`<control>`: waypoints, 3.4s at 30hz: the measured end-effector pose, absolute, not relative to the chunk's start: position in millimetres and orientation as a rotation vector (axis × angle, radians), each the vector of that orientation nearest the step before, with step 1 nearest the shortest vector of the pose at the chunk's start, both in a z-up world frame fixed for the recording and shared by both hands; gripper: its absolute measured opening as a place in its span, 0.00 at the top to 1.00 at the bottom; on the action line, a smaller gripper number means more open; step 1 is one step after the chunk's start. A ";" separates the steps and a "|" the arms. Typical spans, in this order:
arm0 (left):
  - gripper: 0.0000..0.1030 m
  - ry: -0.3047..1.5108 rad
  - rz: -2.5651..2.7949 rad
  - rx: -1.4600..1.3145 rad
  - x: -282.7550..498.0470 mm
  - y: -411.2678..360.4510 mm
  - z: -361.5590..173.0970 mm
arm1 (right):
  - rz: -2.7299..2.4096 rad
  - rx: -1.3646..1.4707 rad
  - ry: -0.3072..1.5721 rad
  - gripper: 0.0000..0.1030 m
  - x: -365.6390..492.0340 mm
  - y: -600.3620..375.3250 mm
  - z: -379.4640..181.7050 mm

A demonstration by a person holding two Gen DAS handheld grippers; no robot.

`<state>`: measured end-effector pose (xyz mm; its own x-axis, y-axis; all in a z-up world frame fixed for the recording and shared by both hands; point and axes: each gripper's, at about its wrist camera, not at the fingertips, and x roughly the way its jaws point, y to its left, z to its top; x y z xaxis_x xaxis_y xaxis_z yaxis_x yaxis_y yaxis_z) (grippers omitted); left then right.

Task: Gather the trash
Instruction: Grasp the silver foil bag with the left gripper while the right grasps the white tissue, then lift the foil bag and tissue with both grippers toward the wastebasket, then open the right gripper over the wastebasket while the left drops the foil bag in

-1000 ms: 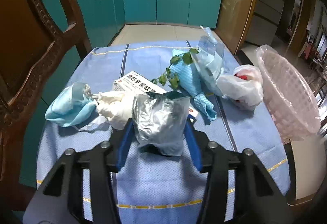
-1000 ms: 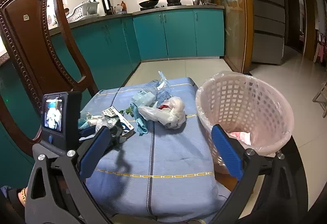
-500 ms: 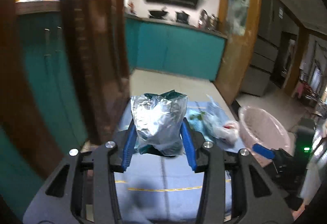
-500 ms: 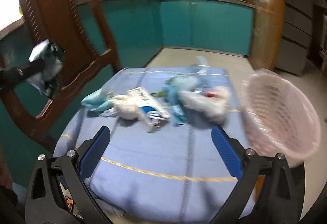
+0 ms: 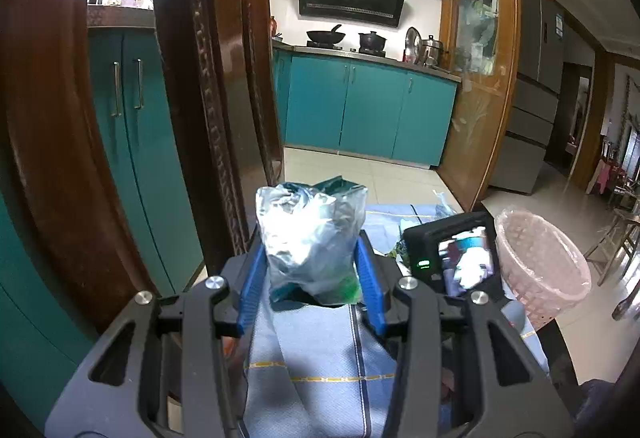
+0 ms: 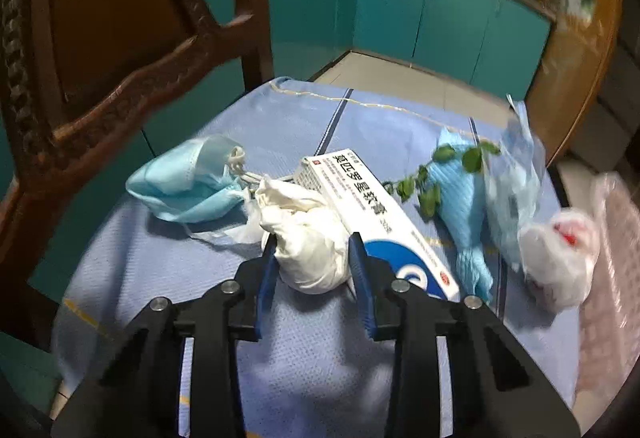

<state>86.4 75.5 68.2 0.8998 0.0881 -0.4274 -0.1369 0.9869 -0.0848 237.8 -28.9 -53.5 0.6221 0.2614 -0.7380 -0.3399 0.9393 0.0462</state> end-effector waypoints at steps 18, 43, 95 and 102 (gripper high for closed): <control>0.57 0.637 -0.070 -0.048 100.7 9.2 36.7 | 0.268 0.125 0.676 0.69 103.4 -181.4 29.7; 0.57 0.683 -0.034 -0.025 105.6 4.8 20.0 | 0.269 0.100 0.721 0.69 110.7 -173.2 19.1; 0.53 0.683 -0.382 0.057 183.3 -159.6 64.9 | -0.332 0.559 0.222 0.05 78.9 -408.3 62.6; 0.12 0.695 -0.338 0.078 240.9 -226.1 71.3 | -0.312 0.579 0.249 0.05 84.4 -410.5 57.5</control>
<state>240.9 -226.1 71.3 0.7163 -0.2789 -0.6396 0.3305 0.9429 -0.0411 84.4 -410.5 57.5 0.9235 -0.2181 -0.3154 0.3562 0.7925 0.4951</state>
